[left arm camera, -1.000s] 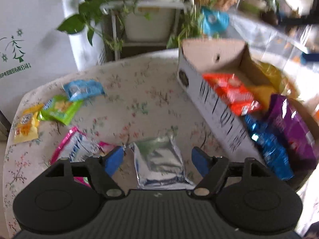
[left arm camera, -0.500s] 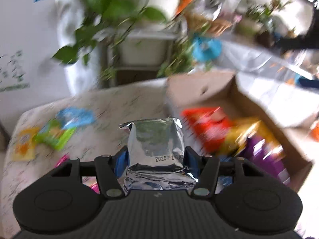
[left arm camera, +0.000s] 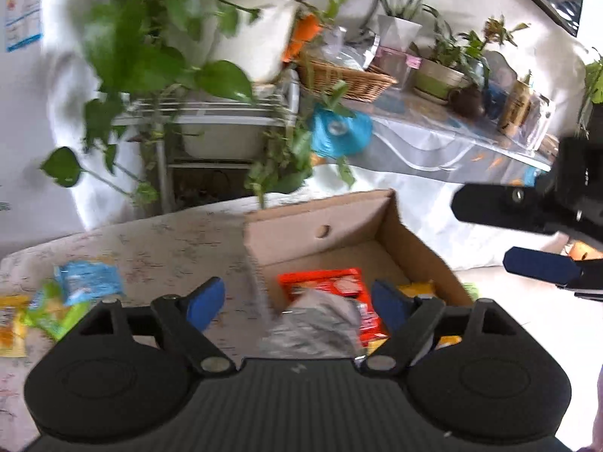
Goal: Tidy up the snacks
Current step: 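Open the left gripper to drop the silver foil bag into the box, then grasp the yellow cake packet with the left gripper while the right grasps the pink Ameria bag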
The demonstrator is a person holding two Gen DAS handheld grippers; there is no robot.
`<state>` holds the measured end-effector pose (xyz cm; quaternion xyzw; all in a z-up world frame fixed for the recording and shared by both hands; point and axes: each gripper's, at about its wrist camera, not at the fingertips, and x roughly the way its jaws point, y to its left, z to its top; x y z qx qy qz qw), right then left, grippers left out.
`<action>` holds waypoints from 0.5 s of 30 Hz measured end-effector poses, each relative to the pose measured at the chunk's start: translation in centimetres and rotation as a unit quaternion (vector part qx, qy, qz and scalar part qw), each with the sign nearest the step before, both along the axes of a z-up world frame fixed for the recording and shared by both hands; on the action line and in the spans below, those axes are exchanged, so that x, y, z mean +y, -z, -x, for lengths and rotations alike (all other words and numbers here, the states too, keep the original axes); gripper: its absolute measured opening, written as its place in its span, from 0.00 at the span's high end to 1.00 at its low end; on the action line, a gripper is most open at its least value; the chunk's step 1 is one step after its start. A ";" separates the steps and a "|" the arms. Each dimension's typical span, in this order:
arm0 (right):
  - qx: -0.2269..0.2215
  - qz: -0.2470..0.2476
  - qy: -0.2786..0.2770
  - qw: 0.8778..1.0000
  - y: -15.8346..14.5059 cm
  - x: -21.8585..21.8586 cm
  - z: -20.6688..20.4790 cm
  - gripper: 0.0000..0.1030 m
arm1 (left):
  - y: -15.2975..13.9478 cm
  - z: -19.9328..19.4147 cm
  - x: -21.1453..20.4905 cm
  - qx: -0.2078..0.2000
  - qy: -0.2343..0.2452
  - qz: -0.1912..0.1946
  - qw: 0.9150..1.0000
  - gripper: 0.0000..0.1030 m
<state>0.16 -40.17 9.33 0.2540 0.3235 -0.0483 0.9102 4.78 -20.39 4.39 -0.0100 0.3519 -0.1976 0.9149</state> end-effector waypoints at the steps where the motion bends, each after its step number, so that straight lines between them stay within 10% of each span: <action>1: 0.002 0.002 -0.006 1.000 0.1 0.3 -0.1 0.16 | -0.2 -0.1 0.8 0.003 -0.003 0.003 1.000 0.17; 15: -0.009 0.039 -0.107 0.994 0.9 5.5 -1.6 0.11 | -0.5 0.1 13.5 -0.009 -0.077 -0.024 0.997 0.11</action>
